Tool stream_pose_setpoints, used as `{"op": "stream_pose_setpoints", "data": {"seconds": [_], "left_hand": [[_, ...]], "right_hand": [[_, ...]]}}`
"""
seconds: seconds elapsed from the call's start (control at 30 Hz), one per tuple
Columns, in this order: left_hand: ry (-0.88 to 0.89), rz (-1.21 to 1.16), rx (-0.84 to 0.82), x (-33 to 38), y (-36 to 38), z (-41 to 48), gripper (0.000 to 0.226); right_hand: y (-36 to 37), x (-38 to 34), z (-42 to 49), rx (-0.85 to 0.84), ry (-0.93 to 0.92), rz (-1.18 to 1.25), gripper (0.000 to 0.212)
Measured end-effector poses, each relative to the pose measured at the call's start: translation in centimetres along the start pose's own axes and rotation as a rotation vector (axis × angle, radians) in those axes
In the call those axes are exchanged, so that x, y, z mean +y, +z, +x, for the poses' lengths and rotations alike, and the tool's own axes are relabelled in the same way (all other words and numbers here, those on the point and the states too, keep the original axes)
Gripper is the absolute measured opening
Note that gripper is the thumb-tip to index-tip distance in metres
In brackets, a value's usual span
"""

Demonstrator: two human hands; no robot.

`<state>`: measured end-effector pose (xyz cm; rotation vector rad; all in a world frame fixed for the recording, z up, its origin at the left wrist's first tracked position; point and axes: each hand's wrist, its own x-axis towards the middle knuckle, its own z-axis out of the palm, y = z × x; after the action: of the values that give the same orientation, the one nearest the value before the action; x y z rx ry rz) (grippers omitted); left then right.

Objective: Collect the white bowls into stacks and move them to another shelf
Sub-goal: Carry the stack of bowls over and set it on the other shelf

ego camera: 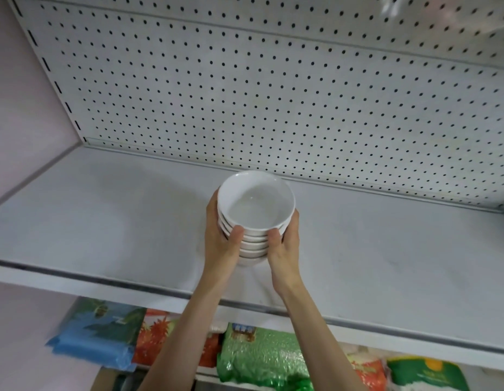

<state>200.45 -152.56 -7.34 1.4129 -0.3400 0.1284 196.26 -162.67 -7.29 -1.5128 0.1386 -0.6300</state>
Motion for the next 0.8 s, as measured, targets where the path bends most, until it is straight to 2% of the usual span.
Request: {"op": "stream_pose_setpoints", "data": {"seconds": [0.33,0.47,0.53,0.63,0.7,0.8], "left_hand": [[-0.026,-0.013,-0.018,0.5,-0.2,0.5,0.103],[-0.033,-0.009,-0.025,0.7,-0.1,0.3,0.111],[-0.047,0.004,-0.037,0.6,-0.2,0.3,0.116],[-0.078,0.045,-0.096,0.6,-0.9,0.4,0.119],[-0.114,0.033,-0.135,0.5,-1.8,0.2,0.119],[-0.18,0.088,-0.143,0.3,-3.9,0.2,0.101]], "right_hand": [[-0.1,-0.3,0.1,-0.014,0.04,-0.028,0.069],[0.0,-0.8,0.0,-0.013,0.067,-0.048,0.071],[0.0,-1.0,0.0,-0.024,0.084,-0.059,0.08],[-0.2,-0.7,-0.7,-0.027,0.117,-0.085,0.114],[-0.3,0.0,-1.6,-0.074,0.146,-0.134,0.114],[-0.5,1.1,-2.5,-0.134,0.152,-0.226,0.119]]}}
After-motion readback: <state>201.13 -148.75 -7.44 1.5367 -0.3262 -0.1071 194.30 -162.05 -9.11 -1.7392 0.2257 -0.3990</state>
